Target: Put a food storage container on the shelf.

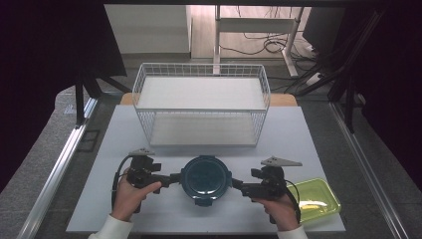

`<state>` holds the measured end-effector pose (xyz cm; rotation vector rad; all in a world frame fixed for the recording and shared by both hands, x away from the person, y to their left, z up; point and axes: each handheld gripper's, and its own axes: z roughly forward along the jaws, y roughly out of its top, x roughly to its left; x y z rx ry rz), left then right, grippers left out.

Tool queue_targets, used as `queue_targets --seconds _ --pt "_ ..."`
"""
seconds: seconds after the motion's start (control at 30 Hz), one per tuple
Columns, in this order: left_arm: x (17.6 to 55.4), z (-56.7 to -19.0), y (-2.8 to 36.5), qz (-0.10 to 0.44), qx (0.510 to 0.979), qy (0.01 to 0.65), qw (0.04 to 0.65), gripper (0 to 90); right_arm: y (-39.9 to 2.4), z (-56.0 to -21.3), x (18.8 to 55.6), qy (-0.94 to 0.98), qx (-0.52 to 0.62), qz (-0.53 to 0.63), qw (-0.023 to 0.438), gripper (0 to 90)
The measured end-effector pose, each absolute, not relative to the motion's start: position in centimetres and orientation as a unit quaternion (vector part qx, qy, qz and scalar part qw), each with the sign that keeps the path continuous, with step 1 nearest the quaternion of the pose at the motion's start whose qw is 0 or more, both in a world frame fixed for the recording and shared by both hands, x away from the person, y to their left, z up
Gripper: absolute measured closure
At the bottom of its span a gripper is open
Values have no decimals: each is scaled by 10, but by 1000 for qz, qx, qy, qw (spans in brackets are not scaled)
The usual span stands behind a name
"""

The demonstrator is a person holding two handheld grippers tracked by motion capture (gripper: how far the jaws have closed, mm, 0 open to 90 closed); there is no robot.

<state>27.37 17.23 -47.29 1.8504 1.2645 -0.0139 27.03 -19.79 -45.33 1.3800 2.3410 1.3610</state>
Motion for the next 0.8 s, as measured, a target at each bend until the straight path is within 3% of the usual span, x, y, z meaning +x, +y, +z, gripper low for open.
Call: queue_targets --seconds 0.4,0.8 --pt "290 -478 161 -83 731 509 447 22 -187 -463 284 760 478 441 5 46" --pt "302 -491 151 -106 717 519 453 31 -174 -478 301 756 495 426 -25 37"
